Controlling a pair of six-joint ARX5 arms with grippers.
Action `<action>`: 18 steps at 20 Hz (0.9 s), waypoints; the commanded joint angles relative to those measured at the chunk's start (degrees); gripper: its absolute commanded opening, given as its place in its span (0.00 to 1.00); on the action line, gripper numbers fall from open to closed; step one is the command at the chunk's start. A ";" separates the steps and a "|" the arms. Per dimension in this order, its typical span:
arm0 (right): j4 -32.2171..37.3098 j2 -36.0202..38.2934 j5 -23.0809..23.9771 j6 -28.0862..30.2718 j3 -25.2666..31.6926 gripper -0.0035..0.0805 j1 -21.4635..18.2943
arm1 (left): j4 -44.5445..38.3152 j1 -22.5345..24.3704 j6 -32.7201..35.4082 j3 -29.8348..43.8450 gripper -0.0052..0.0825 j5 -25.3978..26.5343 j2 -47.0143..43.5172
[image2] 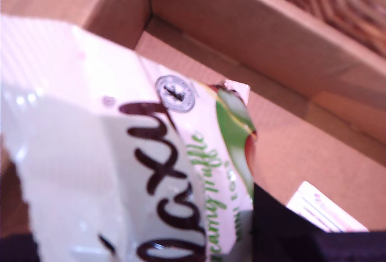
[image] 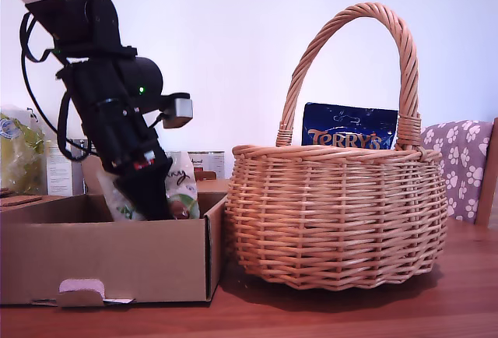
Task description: Move the bags of Easter eggs from the cardboard box on the left into the woven basket on the right side.
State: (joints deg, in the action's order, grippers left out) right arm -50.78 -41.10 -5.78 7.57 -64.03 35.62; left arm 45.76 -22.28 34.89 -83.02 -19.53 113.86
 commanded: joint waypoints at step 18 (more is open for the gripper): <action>1.01 0.13 0.39 0.20 -0.20 0.03 -0.13 | -4.15 -15.80 -12.13 -10.08 0.30 -10.78 -10.25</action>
State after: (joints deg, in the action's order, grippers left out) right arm -50.19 -41.10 -5.41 7.60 -64.03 35.62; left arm 43.09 -38.28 23.18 -93.93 -31.83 102.85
